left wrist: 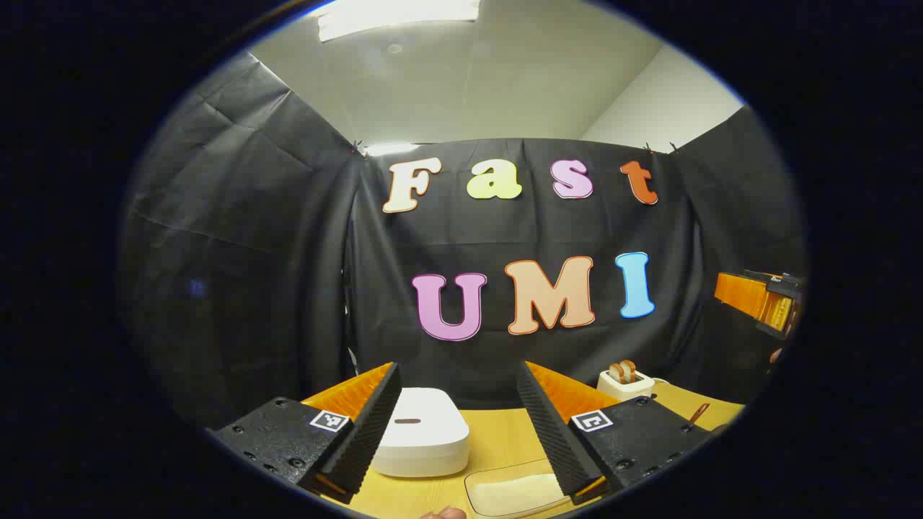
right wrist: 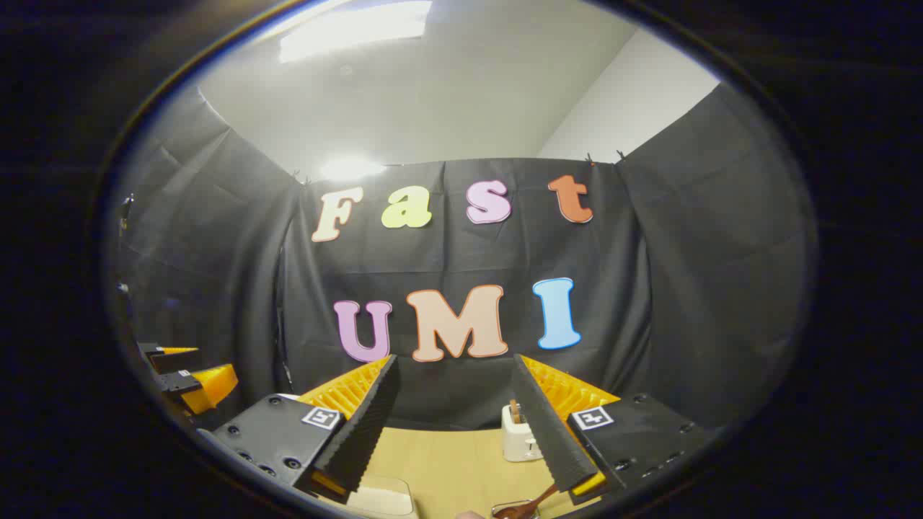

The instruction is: Close the left gripper, press the button to open the rice cooker; take a wooden spoon from the chopstick holder with the right hand, scoop a spoonful of rice and pour it into the rice cooker, then put the wooden spoon back into the chopstick holder.

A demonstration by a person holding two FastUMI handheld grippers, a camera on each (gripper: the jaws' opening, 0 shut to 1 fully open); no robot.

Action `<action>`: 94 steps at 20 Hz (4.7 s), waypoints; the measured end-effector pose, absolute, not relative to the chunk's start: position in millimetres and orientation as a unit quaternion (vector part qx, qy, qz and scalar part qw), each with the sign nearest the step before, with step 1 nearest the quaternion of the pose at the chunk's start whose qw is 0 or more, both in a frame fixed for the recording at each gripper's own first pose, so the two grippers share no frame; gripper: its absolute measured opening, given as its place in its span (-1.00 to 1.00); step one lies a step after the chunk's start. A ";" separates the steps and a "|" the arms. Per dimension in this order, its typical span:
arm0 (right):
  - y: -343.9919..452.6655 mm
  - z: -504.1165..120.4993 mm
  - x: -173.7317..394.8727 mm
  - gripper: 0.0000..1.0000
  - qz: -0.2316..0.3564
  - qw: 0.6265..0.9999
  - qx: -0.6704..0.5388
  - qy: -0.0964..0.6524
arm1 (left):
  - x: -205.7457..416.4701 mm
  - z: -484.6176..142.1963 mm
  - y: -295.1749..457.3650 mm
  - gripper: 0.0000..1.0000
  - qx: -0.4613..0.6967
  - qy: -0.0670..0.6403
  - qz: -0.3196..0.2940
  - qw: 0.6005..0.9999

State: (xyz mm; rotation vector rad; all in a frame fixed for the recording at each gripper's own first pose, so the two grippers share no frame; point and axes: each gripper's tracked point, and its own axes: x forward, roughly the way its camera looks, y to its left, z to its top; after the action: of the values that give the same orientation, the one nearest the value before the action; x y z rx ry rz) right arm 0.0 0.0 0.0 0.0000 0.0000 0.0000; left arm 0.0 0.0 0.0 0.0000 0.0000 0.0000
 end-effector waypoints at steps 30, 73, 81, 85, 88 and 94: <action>7.4 -2.7 -2.7 1.00 -0.006 1.000 -0.008 0.024 | 9.9 -23.4 46.2 0.91 -0.002 0.032 0.047 0.998; -3.5 -49.7 -5.1 0.93 -0.068 0.993 -0.061 0.073 | 184.8 -269.8 84.2 -1.00 -0.077 0.250 -0.008 0.965; -9.1 -42.5 -2.7 1.00 -0.049 0.995 -0.067 0.060 | 182.7 -251.0 81.1 -0.96 -0.045 0.210 -0.011 0.977; -21.7 -39.3 -2.9 1.00 -0.051 0.996 -0.052 0.059 | 181.5 -222.5 68.1 -0.11 -0.030 0.182 -0.026 0.982; -32.7 -35.4 -2.1 0.98 -0.052 0.996 -0.052 0.053 | 179.2 -186.2 58.5 0.37 -0.013 0.147 -0.032 0.989; -45.4 -30.1 0.0 0.90 -0.039 0.996 -0.065 0.048 | 153.3 -102.7 38.6 0.70 -0.012 0.076 -0.046 0.996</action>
State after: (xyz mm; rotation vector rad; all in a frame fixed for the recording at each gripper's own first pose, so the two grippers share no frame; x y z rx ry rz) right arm 0.0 -45.4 -30.1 -0.1293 0.0953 -0.0783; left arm 153.3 38.6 -102.7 -0.0238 0.1515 -0.0918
